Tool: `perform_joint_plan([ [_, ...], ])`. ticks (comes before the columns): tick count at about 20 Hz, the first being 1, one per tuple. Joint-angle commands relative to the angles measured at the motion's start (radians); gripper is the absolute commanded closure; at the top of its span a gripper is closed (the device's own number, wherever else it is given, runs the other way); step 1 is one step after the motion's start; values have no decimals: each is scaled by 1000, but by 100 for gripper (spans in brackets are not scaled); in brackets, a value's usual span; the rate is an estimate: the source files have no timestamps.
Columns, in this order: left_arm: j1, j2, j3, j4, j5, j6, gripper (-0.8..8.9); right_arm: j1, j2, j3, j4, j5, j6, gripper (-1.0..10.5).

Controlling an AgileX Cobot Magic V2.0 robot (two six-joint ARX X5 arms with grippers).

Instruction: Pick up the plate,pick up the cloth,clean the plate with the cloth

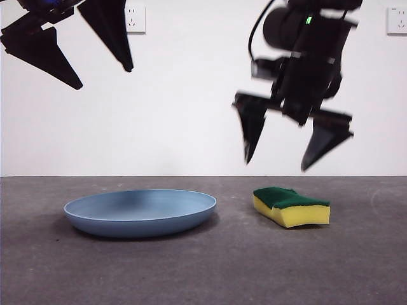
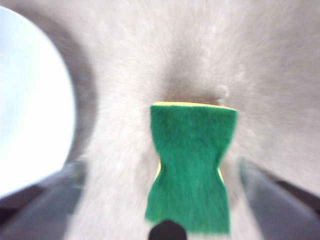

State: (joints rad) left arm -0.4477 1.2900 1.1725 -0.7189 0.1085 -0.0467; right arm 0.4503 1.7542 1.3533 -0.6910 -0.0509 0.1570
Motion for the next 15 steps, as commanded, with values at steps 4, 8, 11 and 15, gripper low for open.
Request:
perform_joint_plan([
  [4, -2, 3, -6, 16, -56, 76, 821, 9, -133, -9, -2, 2, -18, 955],
  [8, -2, -17, -6, 30, -105, 78, 821, 45, -225, -10, 4, 69, -18, 955],
  [11, -3, -89, -8, 54, -110, 78, 821, 96, -308, -19, 20, 137, -28, 955],
  [15, -2, -243, -60, 131, -170, 100, 822, 155, -470, -140, 156, 140, -35, 955],
])
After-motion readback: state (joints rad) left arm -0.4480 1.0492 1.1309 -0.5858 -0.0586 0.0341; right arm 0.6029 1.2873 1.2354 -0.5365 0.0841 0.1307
